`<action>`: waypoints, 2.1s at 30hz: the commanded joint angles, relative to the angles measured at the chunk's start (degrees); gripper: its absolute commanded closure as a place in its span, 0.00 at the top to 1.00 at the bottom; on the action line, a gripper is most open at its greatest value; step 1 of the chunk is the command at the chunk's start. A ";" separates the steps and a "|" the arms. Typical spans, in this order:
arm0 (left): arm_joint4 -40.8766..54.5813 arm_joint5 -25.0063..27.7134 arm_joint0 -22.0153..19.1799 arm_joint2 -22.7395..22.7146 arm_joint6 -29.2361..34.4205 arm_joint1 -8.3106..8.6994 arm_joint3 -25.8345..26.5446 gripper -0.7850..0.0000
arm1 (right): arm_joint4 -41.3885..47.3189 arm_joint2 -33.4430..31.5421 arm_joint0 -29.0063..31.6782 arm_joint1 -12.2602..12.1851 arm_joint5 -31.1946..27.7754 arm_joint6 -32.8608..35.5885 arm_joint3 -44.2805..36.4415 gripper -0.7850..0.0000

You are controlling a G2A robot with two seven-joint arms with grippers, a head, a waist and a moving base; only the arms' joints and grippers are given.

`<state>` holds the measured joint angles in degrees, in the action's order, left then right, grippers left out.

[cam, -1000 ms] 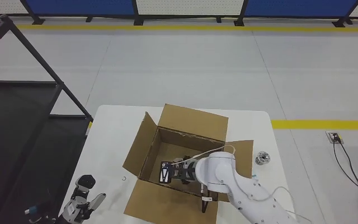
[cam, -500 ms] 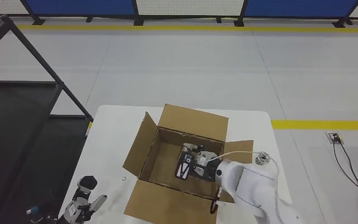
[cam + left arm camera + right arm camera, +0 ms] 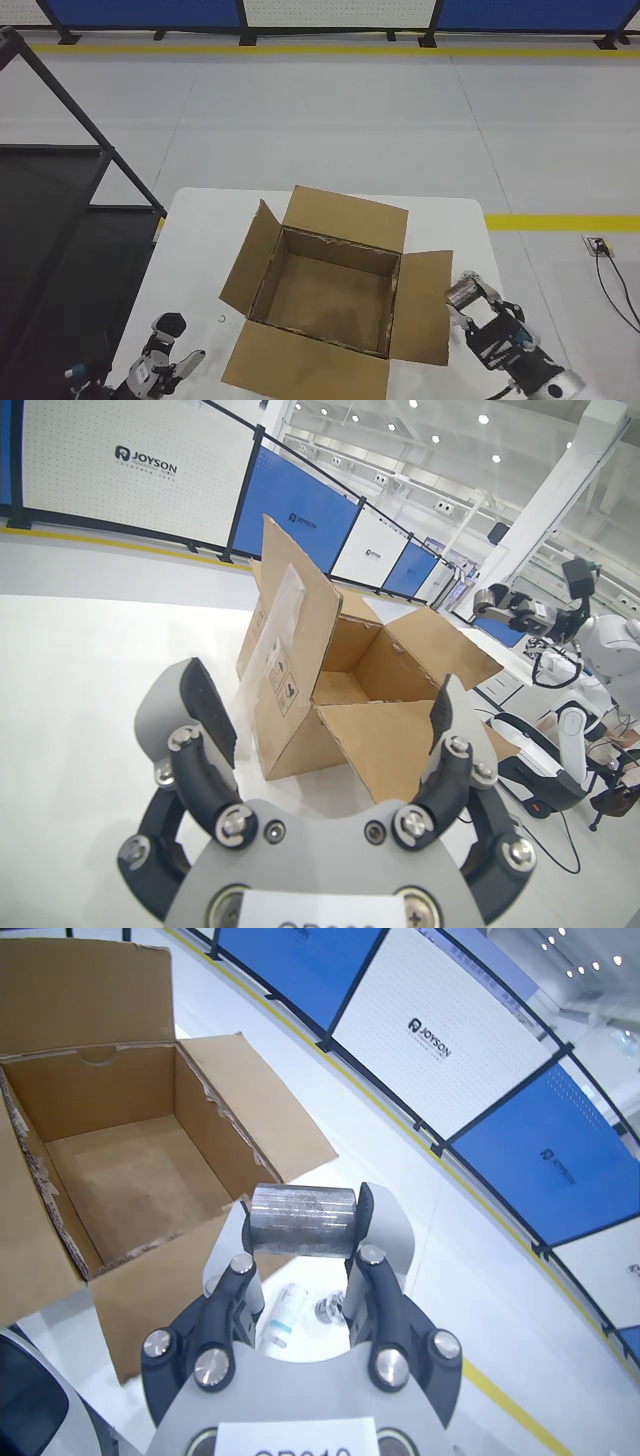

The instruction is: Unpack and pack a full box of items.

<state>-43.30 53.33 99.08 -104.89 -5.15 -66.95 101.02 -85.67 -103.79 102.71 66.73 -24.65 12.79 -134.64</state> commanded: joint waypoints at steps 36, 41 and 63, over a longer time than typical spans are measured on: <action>-0.51 -1.98 1.38 -1.71 -1.84 0.39 0.47 1.00 | 9.75 19.49 -38.28 -1.59 -28.80 -7.96 53.34 0.00; -0.36 -1.83 1.89 -2.09 -2.57 0.39 0.40 1.00 | 9.09 21.82 -40.72 -1.50 -28.33 -8.47 54.60 0.00; -0.52 -0.19 4.87 -3.11 -6.41 0.12 0.23 1.00 | 11.31 34.42 -53.05 0.09 -26.67 0.72 59.60 0.00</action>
<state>-43.76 53.09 103.86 -108.05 -11.43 -66.81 101.21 -74.38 -69.45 49.83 66.83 -51.39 13.27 -74.89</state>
